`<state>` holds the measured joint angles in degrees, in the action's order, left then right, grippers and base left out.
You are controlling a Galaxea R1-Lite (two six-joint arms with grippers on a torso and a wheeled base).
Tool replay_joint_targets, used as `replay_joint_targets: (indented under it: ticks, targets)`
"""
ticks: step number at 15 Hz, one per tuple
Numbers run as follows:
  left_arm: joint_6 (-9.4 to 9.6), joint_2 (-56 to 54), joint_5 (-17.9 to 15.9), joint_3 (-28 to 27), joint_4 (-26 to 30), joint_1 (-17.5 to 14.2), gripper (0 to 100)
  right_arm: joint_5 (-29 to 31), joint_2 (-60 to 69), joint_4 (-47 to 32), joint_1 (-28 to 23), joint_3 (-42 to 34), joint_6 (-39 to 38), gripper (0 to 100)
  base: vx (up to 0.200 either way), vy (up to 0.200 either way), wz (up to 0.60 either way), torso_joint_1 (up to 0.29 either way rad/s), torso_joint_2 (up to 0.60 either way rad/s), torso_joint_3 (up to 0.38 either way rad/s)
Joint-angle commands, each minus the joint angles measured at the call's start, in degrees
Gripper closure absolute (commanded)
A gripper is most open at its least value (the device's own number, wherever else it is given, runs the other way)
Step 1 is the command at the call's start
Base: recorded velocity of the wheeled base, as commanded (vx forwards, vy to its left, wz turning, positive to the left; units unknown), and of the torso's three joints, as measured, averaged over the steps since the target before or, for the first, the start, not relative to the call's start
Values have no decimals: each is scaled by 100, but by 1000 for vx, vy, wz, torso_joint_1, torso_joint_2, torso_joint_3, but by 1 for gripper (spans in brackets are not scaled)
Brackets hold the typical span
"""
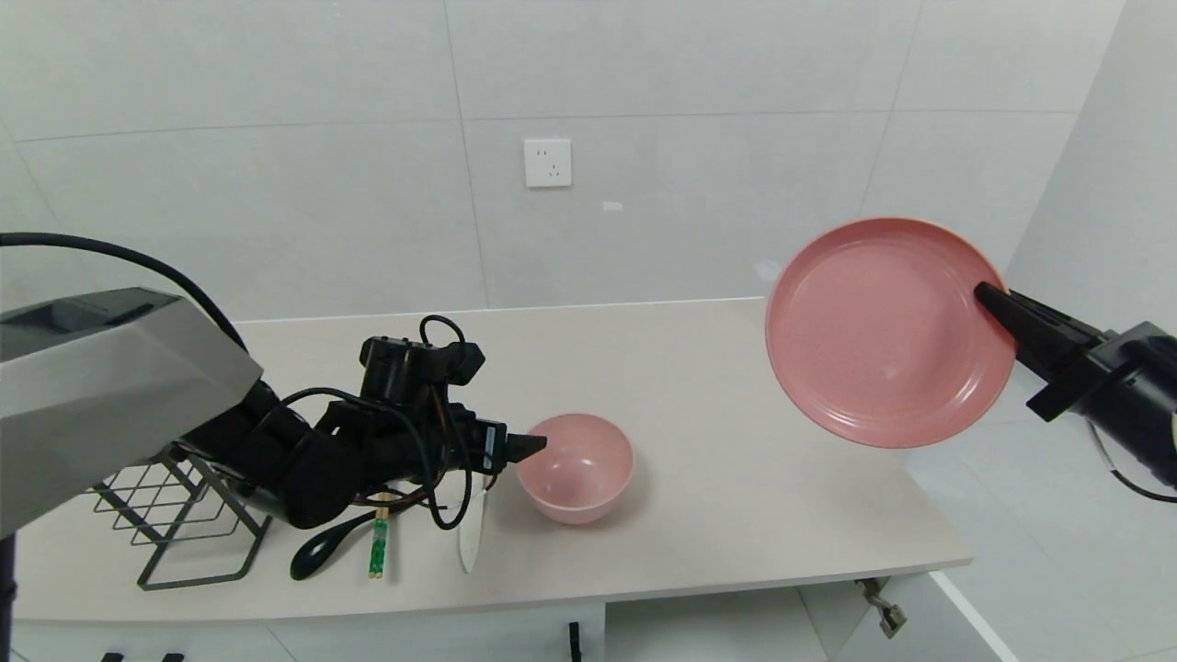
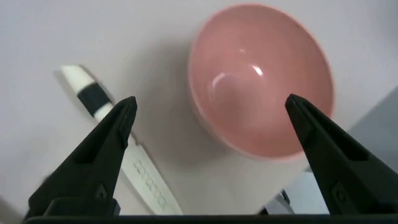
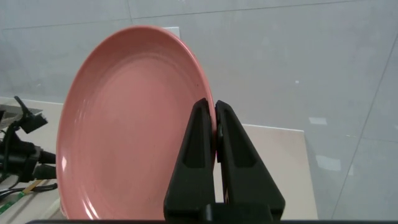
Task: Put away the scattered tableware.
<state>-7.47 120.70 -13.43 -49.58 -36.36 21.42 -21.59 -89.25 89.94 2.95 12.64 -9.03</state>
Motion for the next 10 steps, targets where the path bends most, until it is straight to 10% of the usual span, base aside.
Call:
replay_joint_targets:
  ticks: [1,10]
  targets:
    - [-35,569,245,-579,-20,38,0,-3,-31,6,4,1,-2,100,0,0,0,0,0,0]
    - [-53,1070,324,-922,42,258,0,-3,-31,6,4,-7,130,100,0,0,0,0,0,0]
